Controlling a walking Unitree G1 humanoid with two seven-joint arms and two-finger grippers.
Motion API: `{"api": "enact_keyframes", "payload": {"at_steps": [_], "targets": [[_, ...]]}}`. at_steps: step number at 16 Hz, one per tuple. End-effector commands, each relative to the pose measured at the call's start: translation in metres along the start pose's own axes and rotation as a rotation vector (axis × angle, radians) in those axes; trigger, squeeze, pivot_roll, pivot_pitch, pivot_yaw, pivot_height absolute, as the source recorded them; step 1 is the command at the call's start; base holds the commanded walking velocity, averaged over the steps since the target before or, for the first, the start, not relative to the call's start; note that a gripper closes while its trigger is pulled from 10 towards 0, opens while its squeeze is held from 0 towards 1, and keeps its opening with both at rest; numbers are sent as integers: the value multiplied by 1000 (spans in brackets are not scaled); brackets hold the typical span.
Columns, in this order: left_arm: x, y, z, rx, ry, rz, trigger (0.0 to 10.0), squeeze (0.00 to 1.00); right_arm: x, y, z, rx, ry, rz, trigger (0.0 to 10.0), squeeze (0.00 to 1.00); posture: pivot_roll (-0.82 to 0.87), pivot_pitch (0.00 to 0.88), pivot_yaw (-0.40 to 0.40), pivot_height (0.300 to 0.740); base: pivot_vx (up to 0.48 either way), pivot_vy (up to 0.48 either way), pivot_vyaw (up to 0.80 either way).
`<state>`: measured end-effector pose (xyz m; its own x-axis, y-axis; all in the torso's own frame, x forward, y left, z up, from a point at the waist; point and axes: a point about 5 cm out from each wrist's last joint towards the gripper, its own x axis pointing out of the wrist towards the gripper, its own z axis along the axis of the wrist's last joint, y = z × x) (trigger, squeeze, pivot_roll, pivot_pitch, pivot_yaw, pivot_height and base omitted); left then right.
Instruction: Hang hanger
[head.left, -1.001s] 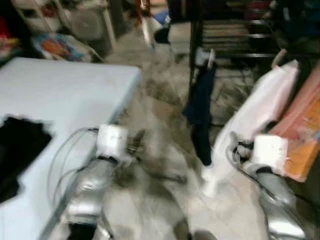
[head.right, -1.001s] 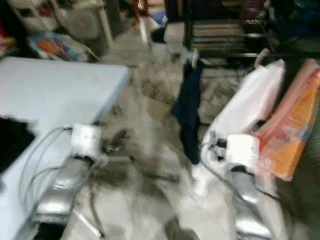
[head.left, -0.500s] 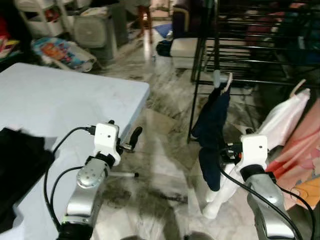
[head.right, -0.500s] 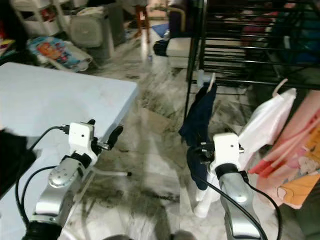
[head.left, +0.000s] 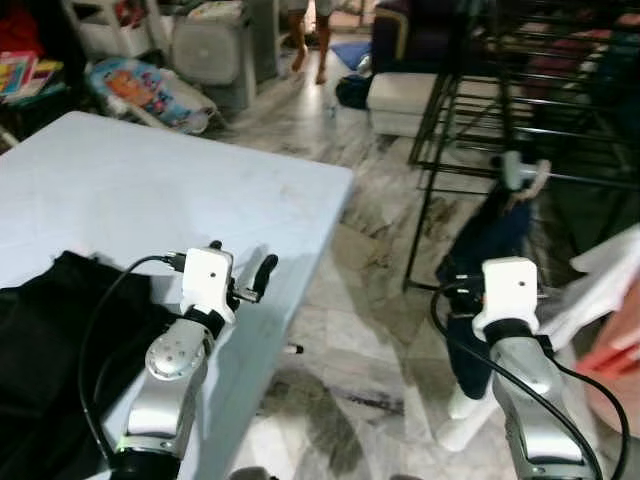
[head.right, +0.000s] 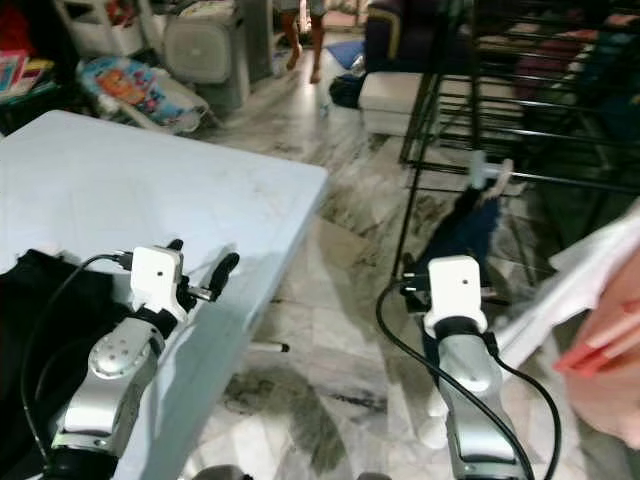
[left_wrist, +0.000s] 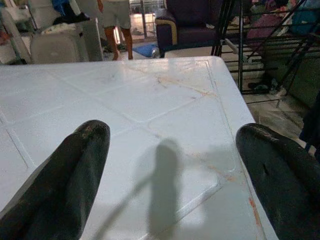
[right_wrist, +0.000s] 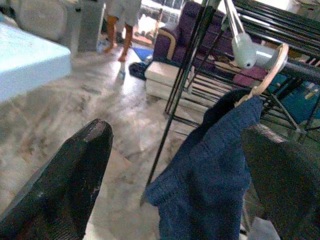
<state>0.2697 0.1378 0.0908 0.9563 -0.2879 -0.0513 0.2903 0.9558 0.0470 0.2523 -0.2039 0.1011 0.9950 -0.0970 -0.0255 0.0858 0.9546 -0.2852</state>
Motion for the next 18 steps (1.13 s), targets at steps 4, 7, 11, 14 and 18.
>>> {"api": "enact_keyframes", "payload": {"at_steps": [4, 7, 11, 14, 18], "targets": [[1, 3, 9, 36, -33, 1, 10000, 0, -3, -23, 5, -48, 15, -63, 10000, 0, -13, 0, -38, 740, 0, 0, 0], [-5, 6, 10, 29, -44, 23, 10000, 0, -1, -14, 4, -41, 31, -6, 10000, 0, 5, 0, -39, 740, 0, 0, 0], [-18, 10, 7, 6, -15, 29, 10000, 0, 0, -9, 3, -4, 35, -15, 10000, 0, 15, 0, 12, 740, 148, 0, -767], [-14, 11, 6, 10, -6, 13, 10000, 0, -1, -10, -7, 19, 56, -42, 10000, 0, 6, 0, 40, 740, 351, 0, -142], [-3, 9, 12, 5, -30, 3, 10000, 0, 4, -8, -4, 16, 44, -36, 10000, 0, -4, 0, 37, 740, 352, 0, 0]]}}
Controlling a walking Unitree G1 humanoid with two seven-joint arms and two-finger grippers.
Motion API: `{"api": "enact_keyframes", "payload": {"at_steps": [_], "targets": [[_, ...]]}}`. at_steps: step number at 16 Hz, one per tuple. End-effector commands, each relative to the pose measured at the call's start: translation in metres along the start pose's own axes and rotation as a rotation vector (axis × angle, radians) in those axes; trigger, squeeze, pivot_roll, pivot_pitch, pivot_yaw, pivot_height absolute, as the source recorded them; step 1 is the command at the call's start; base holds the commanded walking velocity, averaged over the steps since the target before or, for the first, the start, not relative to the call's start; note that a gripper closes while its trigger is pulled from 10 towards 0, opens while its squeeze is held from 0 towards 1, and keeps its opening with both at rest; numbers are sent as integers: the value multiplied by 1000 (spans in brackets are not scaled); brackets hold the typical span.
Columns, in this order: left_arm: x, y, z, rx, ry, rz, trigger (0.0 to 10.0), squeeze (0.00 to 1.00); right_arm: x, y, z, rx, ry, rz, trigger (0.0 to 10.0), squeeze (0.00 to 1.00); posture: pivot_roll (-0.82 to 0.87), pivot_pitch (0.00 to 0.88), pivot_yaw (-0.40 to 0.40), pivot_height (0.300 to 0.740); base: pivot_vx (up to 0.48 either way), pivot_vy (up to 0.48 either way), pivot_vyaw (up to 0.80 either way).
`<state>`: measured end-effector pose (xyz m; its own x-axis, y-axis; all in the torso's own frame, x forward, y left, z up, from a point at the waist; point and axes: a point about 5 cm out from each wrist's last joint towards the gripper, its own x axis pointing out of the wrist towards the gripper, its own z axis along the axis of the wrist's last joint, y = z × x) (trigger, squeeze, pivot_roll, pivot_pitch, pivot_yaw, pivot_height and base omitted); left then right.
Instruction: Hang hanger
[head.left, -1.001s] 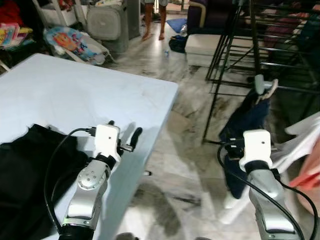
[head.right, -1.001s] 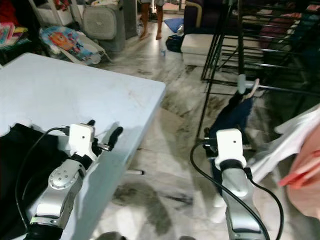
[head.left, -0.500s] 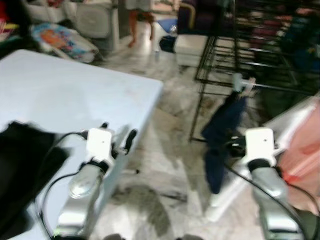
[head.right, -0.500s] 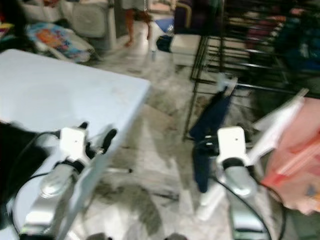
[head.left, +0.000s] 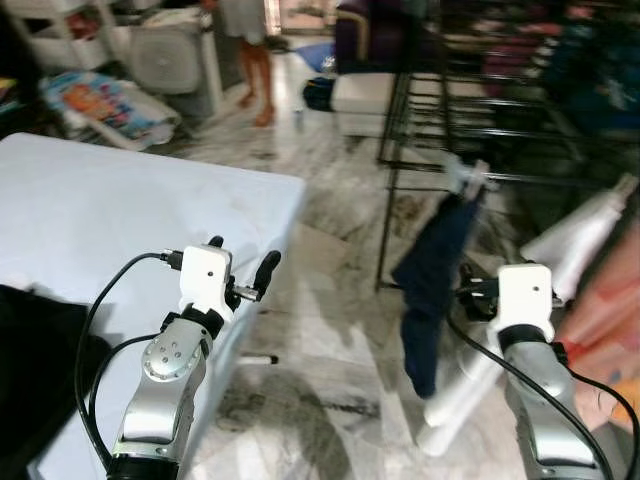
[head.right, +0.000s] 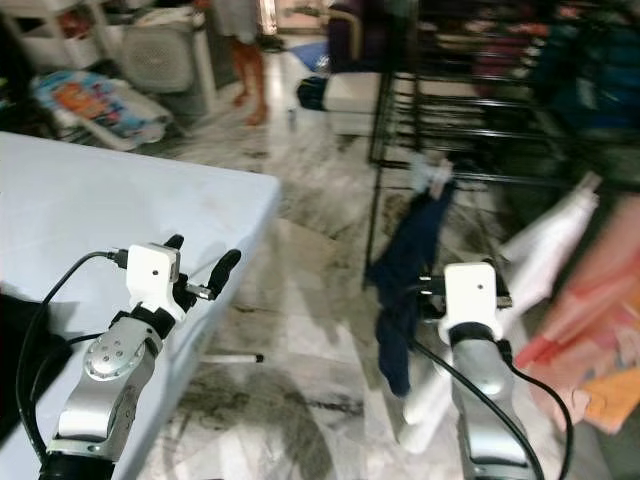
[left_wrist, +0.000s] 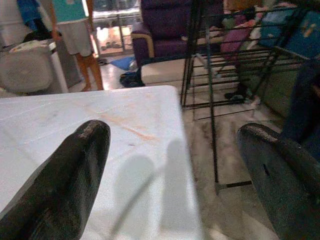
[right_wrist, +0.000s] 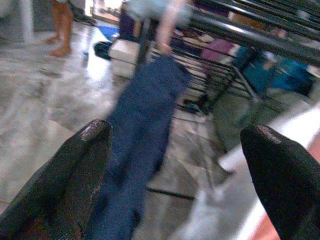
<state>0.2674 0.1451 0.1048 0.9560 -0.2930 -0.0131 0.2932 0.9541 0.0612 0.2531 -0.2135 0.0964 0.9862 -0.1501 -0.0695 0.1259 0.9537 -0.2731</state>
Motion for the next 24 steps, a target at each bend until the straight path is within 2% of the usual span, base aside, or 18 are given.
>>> {"api": "enact_keyframes", "payload": {"at_steps": [1, 6, 14, 17, 19, 20, 21, 22, 23, 24], "targets": [[2, 1, -1, -11, 6, 3, 10000, 0, 2, 1, 5, 0, -19, 6, 10000, 0, -4, 0, 37, 740, 352, 0, 0], [3, -5, -3, -16, 14, -12, 10000, 0, 5, -3, 5, -4, -22, -10, 10000, 0, -9, 0, 28, 740, 336, 0, -160], [-2, -5, -2, -12, 28, -19, 10000, 0, -4, 5, -4, 13, 45, -7, 10000, 0, 3, 0, 32, 740, 0, 0, 0], [-9, -2, -2, -3, 41, -19, 10000, 0, -19, 1, 3, -20, 16, -81, 10000, 0, 7, 0, 38, 740, 0, 0, 0], [-12, -1, -2, 3, 50, -22, 10000, 0, -25, -3, -5, -55, 58, -134, 10000, 0, 11, 0, 45, 740, 0, 0, 0], [-12, 0, -2, 7, 62, -27, 10000, 0, -24, -4, -14, -17, 143, -138, 10000, 0, 12, 0, 46, 740, 0, 0, 0], [-12, 1, -3, -41, 86, -10, 10000, 0, -19, 0, -15, 14, 163, -70, 10000, 0, 16, 0, 47, 740, 0, 0, 0], [-10, 2, -2, -57, 91, -7, 10000, 0, -14, 4, -11, 15, 152, -17, 10000, 0, 16, 0, 47, 740, 0, 0, 0], [-8, 3, 2, -27, 74, -21, 10000, 0, -3, 6, 4, -3, 75, 21, 10000, 0, 24, 0, 46, 740, 0, 0, 0], [-7, 4, 3, -22, 71, -18, 10000, 0, 2, 6, 10, -21, 42, 21, 10000, 0, 27, 0, 43, 740, 0, 0, 0]]}}
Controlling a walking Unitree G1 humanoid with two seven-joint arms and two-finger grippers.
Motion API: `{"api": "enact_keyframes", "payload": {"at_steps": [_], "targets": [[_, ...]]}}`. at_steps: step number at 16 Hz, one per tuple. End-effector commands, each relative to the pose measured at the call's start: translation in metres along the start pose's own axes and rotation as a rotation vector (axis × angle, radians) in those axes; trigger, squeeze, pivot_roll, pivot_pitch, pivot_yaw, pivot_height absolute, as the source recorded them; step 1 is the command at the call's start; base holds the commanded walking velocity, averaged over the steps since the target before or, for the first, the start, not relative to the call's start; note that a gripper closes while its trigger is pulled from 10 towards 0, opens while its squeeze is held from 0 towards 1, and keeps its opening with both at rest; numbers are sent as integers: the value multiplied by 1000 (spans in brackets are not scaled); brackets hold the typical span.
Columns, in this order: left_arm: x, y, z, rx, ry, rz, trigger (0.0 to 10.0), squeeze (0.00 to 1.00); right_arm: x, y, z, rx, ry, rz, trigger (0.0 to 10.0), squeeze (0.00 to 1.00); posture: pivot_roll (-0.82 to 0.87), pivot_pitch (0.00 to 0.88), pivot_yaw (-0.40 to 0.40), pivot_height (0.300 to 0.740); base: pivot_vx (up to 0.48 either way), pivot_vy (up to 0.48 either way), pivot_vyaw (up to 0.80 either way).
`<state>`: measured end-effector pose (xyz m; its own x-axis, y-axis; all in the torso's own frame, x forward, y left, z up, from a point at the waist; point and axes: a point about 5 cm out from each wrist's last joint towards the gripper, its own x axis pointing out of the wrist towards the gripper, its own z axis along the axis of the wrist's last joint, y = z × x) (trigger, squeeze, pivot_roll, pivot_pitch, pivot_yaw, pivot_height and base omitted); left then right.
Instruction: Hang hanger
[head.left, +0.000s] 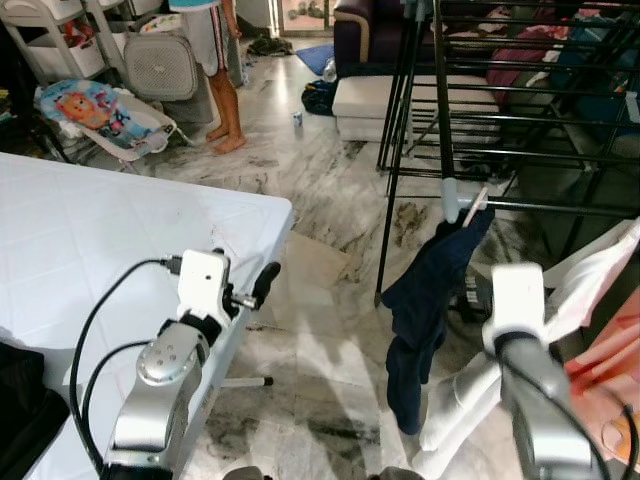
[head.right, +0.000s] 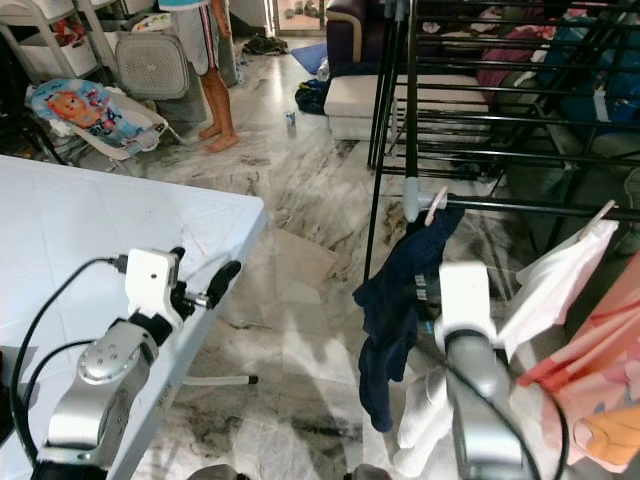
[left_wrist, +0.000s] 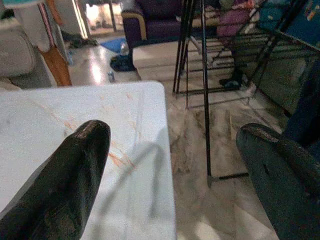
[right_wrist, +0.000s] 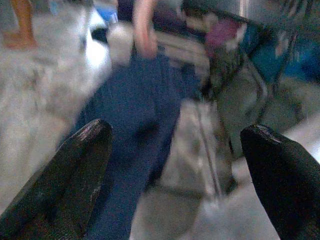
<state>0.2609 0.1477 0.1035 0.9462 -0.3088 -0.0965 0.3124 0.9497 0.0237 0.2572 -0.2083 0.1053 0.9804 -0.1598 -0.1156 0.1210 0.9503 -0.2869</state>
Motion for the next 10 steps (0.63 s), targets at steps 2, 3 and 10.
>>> {"api": "enact_keyframes", "payload": {"at_steps": [2, 3, 10], "targets": [[-2, 6, 7, 11, -13, 21, 10000, 0, 9, 4, 15, -3, -61, 10, 10000, 0, 26, 0, 32, 740, 0, 0, 0], [-2, 6, 5, 13, -9, 21, 10000, 0, 11, 10, 18, -14, -66, 45, 10000, 0, 25, 0, 29, 740, 0, 0, 0], [3, 3, 4, 14, 14, -11, 10000, 0, 2, 18, -32, 118, 337, 147, 10000, 0, 1, 0, 32, 740, 0, 0, 0]]}}
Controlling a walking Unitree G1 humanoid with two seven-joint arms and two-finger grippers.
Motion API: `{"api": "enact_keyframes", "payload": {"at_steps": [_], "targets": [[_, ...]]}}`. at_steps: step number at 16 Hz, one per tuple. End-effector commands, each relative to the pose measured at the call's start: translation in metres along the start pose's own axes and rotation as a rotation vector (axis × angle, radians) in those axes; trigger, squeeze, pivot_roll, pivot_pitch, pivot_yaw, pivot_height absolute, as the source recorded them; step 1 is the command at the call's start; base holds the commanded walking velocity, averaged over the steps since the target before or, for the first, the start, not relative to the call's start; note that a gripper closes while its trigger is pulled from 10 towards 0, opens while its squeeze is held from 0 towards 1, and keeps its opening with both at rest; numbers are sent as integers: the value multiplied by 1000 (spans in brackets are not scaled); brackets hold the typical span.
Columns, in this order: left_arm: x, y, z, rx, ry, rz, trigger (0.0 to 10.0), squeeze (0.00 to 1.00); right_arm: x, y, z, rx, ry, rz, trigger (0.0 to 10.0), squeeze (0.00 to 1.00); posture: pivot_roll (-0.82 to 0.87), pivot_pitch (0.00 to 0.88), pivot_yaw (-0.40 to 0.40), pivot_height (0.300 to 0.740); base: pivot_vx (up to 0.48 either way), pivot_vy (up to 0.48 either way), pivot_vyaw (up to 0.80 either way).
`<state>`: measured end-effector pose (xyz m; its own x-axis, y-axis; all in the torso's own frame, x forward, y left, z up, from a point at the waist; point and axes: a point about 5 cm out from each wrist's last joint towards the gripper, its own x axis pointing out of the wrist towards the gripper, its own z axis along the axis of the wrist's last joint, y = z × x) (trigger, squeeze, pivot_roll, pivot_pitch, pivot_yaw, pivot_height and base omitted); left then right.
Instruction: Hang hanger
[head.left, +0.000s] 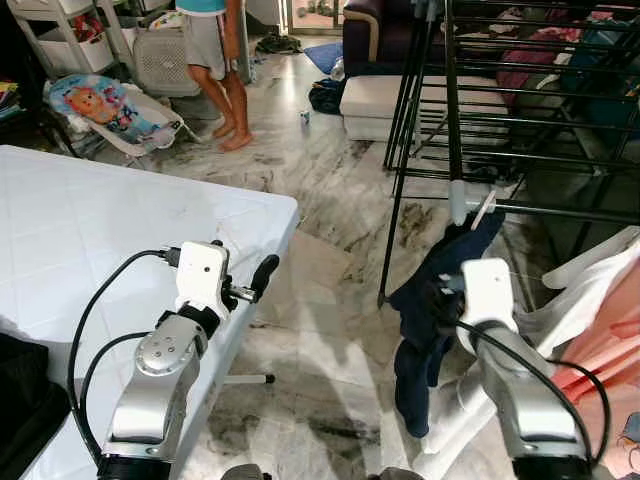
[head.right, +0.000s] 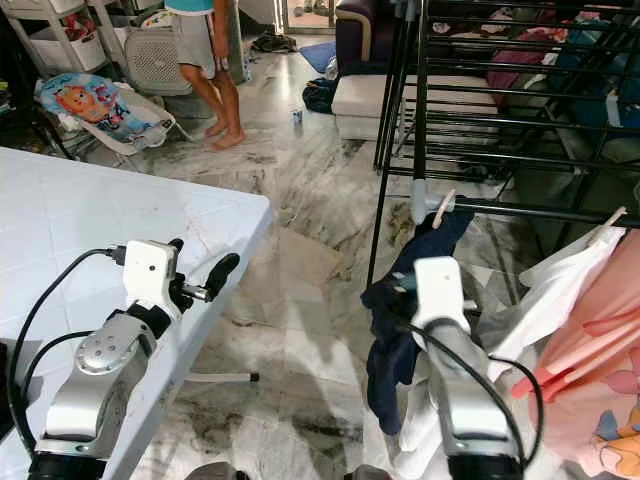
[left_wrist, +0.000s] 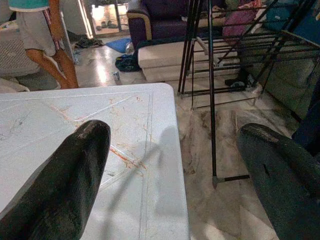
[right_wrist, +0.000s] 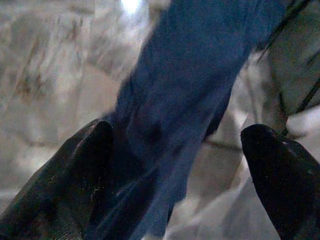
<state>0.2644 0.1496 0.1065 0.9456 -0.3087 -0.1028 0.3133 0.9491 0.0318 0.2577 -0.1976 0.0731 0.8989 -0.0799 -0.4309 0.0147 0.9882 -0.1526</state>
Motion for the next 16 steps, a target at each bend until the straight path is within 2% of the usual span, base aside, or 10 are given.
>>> {"api": "enact_keyframes", "payload": {"at_steps": [1, 3, 6, 9, 11, 12, 13, 14, 15, 16], "targets": [[1, 0, 0, -5, 15, -9, 10000, 0, 0, -4, -9, 20, 64, 3, 10000, 0, -3, 0, 33, 740, 0, 0, 0], [2, -4, 1, -10, 6, -16, 10000, 0, -1, -34, -11, -29, 77, -109, 10000, 0, -11, 0, 35, 740, 0, 0, 0], [5, -7, 2, -16, 5, -23, 10000, 0, 0, -55, -2, -48, 51, -184, 10000, 0, -24, 0, 40, 740, 0, 0, 0], [6, -9, 2, -18, 5, -27, 10000, 0, 2, -61, 6, -53, 21, -186, 10000, 0, -25, 0, 37, 740, 0, 0, 0], [4, -9, -1, -19, 13, -24, 10000, 0, 6, -51, 5, -20, 38, -80, 10000, 0, -24, 0, 36, 740, 0, 0, 0], [4, -9, -1, -17, 14, -23, 10000, 0, 9, -51, 1, -21, 67, -29, 10000, 0, -18, 0, 35, 740, 0, 0, 0], [5, -8, 0, -16, 15, -22, 10000, 0, 10, -53, -1, -21, 83, -4, 5412, 0, -18, 0, 35, 740, 0, 0, 0], [5, -8, 0, -15, 15, -21, 10000, 0, 10, -54, -2, -22, 94, 14, 5412, 0, -18, 0, 35, 740, 0, 0, 0], [6, -8, 0, -11, 17, -21, 10000, 0, 13, -64, -9, -51, 157, 52, 0, 0, -17, 0, 37, 740, 0, 0, 0], [6, -8, 0, -9, 18, -21, 10000, 0, 13, -68, -11, -65, 181, 65, 0, 0, -17, 0, 37, 740, 0, 0, 0]]}}
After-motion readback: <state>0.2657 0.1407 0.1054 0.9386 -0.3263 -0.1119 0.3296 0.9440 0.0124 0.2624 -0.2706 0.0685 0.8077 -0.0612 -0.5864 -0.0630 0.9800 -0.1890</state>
